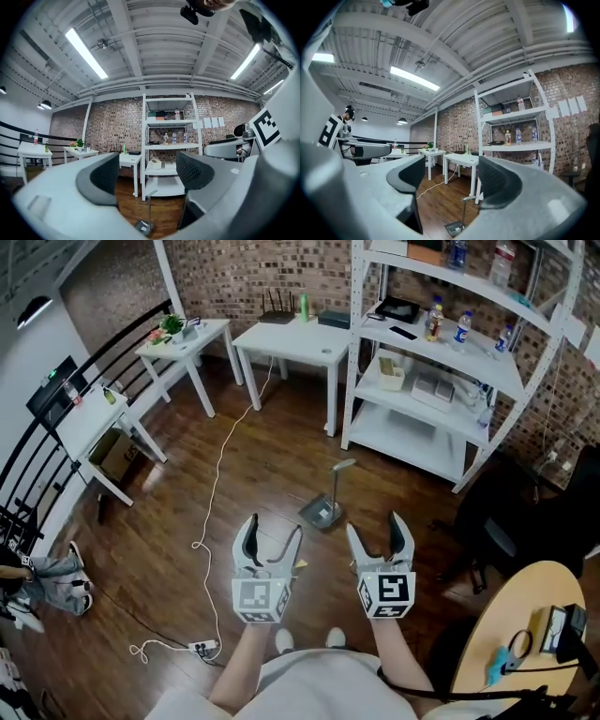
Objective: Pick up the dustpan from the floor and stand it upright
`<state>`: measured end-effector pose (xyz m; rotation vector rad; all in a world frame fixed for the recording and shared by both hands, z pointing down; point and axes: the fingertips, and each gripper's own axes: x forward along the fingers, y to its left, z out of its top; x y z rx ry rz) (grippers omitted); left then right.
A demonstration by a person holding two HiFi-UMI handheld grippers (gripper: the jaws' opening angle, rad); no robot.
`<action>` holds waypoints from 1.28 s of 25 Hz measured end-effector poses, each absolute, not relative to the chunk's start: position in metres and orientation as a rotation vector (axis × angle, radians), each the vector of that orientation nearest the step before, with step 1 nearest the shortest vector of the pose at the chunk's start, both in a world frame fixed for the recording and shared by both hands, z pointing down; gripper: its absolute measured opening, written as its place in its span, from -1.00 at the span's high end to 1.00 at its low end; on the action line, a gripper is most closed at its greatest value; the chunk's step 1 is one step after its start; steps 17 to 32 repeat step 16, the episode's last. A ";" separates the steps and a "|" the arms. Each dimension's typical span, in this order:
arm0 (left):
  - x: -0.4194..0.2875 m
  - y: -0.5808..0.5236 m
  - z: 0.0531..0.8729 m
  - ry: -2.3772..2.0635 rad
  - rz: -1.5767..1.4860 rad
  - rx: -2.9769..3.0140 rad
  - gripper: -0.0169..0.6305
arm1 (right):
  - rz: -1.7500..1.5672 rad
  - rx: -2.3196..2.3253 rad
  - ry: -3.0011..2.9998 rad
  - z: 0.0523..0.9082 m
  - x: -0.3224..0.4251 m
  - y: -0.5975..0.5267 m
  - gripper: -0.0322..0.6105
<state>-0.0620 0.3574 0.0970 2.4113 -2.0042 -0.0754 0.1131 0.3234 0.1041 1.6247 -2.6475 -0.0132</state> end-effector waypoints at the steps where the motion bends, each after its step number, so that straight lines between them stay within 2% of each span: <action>1: -0.065 0.362 0.096 -2.007 -0.085 2.413 -0.24 | -0.033 1.615 -2.659 0.100 0.107 0.329 -0.14; 11: -0.105 0.389 0.089 -1.996 -0.159 2.419 -0.21 | -0.077 1.570 -2.675 0.090 0.047 0.362 -0.14; 32: -0.117 0.392 0.084 -1.996 -0.181 2.446 -0.20 | -0.105 1.593 -2.650 0.087 0.039 0.366 -0.14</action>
